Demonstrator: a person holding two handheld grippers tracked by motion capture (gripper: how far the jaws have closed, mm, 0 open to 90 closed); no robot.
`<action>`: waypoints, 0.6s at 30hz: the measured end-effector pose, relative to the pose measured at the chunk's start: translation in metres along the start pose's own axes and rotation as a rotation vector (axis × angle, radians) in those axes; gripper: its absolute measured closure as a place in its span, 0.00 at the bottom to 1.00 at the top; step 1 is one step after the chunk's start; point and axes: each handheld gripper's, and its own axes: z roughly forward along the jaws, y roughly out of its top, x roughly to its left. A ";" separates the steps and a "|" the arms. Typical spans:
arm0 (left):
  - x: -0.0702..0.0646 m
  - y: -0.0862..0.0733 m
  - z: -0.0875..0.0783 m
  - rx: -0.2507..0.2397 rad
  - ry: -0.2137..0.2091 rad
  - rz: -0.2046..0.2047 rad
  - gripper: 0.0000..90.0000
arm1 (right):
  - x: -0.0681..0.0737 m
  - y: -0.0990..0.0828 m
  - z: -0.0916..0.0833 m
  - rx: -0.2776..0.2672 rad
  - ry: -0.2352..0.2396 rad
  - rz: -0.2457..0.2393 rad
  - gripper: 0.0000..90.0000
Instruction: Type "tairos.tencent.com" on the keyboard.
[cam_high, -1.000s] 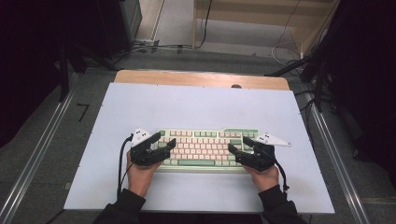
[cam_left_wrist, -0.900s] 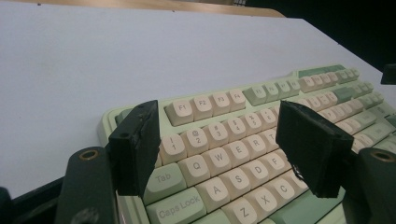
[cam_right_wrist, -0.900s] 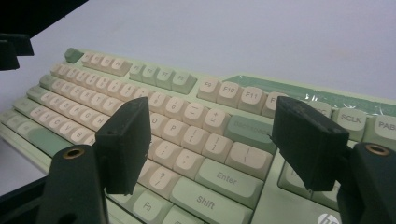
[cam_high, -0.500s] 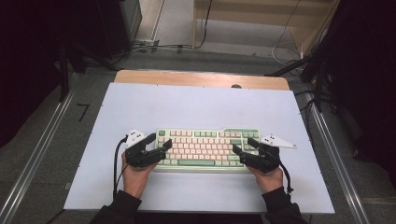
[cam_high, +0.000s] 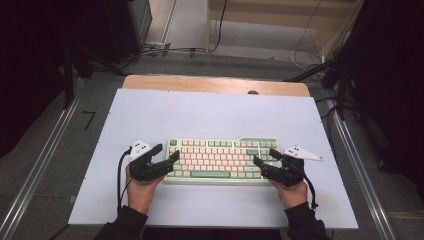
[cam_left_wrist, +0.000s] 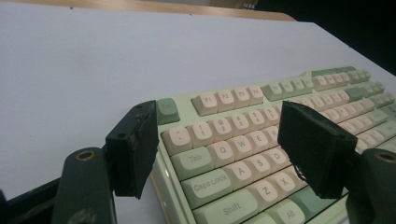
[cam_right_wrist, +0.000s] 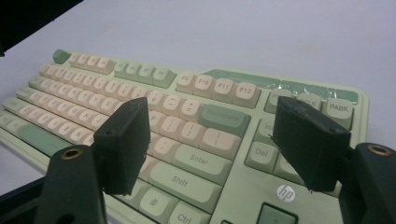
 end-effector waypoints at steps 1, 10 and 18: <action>0.001 0.000 -0.001 -0.001 0.001 -0.002 0.33 | -0.001 0.000 -0.001 -0.003 -0.001 -0.002 0.29; 0.008 -0.001 -0.009 -0.010 0.024 -0.008 0.33 | -0.009 -0.002 -0.009 -0.006 -0.016 0.012 0.29; 0.012 -0.003 -0.014 -0.014 0.046 -0.001 0.33 | -0.015 -0.004 -0.015 -0.008 -0.031 0.022 0.28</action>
